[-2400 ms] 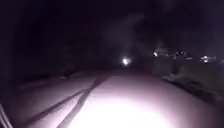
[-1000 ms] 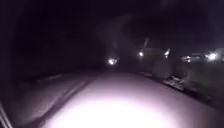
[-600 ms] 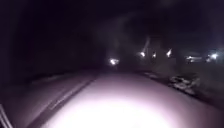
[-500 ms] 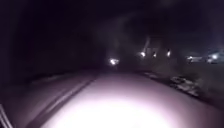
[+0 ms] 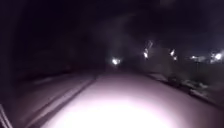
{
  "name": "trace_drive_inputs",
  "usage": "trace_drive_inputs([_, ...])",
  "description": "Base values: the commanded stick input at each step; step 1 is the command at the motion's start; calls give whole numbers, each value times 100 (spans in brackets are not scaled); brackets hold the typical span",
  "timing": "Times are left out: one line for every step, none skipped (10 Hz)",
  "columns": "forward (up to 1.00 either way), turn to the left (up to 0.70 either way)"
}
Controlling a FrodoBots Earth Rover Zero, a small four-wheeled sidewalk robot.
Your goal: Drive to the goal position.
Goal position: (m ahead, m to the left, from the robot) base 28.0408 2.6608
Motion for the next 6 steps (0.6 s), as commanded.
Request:
trace_drive_inputs([100,0])
trace_drive_inputs([100,0])
trace_drive_inputs([100,0])
trace_drive_inputs([100,0])
trace_drive_inputs([100,0])
trace_drive_inputs([100,0])
